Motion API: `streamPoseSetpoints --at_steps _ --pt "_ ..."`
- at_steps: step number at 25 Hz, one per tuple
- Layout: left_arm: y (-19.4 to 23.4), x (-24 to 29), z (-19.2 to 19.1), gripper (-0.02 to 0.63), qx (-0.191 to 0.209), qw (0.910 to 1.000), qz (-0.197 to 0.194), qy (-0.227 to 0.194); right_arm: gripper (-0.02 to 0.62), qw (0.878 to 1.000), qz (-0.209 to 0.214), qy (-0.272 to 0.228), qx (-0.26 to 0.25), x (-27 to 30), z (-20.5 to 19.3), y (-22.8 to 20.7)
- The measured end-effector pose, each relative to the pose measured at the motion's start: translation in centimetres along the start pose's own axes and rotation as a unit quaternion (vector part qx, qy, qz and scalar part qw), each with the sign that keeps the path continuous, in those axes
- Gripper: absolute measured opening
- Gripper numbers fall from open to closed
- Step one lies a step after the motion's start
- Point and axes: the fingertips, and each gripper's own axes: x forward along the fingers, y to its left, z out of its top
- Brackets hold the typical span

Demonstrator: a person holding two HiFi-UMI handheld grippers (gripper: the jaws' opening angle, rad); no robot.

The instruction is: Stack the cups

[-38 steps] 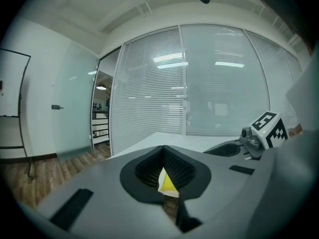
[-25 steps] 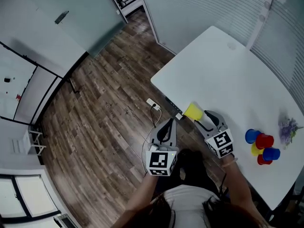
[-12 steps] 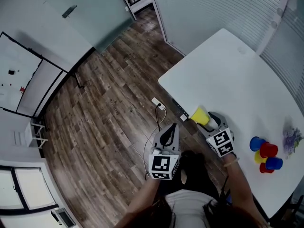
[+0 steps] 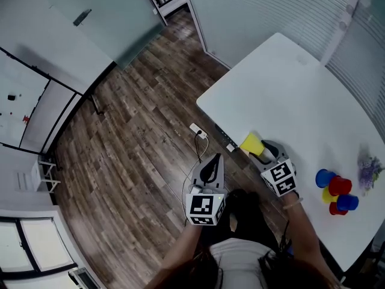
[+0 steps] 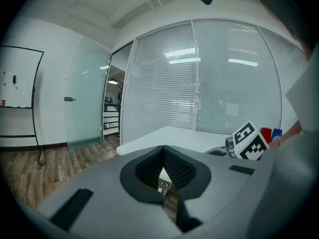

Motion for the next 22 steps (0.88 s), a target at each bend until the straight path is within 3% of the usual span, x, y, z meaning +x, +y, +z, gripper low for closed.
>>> streamPoseSetpoints --at_steps 12,22 --pt "-2.1 1.0 1.2 0.017 0.011 0.9995 -0.030 -0.004 0.261 0.997 -0.041 -0.048 0.038 -3.8 0.8 -0.9" --pt "-6.2 2.5 2.7 0.017 0.040 0.9956 -0.083 -0.015 0.261 0.990 -0.076 -0.078 0.092 -8.0 0.0 -1.1"
